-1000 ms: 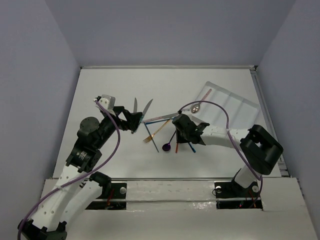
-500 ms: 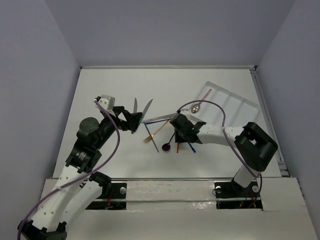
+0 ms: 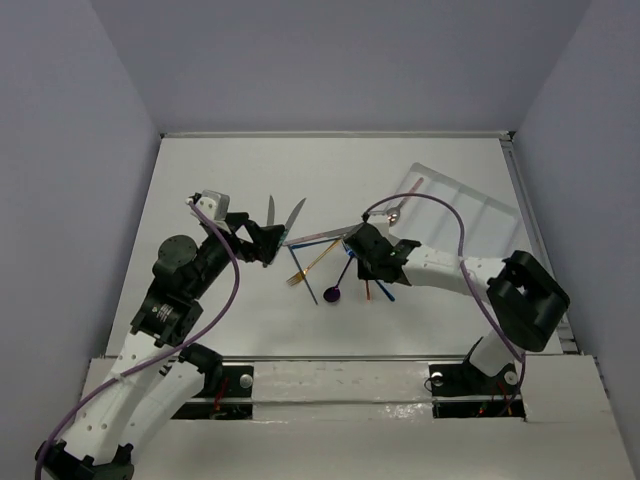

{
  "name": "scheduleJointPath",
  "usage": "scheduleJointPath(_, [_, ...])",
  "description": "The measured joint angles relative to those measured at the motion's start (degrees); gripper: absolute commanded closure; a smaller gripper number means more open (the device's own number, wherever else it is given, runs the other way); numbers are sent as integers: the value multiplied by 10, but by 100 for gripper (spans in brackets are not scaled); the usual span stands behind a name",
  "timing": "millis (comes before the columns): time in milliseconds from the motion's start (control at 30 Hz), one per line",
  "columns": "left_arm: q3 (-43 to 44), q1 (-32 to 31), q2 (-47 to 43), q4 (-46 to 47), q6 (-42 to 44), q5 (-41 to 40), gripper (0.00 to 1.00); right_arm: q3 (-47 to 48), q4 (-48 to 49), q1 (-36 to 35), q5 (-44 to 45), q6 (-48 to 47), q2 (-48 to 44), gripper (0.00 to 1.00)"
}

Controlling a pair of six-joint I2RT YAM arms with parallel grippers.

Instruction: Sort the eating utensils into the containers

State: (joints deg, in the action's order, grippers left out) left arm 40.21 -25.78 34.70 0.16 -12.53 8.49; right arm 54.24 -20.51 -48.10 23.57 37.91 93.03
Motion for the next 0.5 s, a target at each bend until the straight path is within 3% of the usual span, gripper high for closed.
scheduleJointPath(200, [0,0,-11,0,0,3,1,6,-11,44,39,-16,-126,100])
scheduleJointPath(367, [0,-1,-32,0,0,3,1,-10,33,222,36,-37,-215,100])
scheduleJointPath(500, [0,-8,-47,0,0,2,1,-31,62,341,24,-45,-210,100])
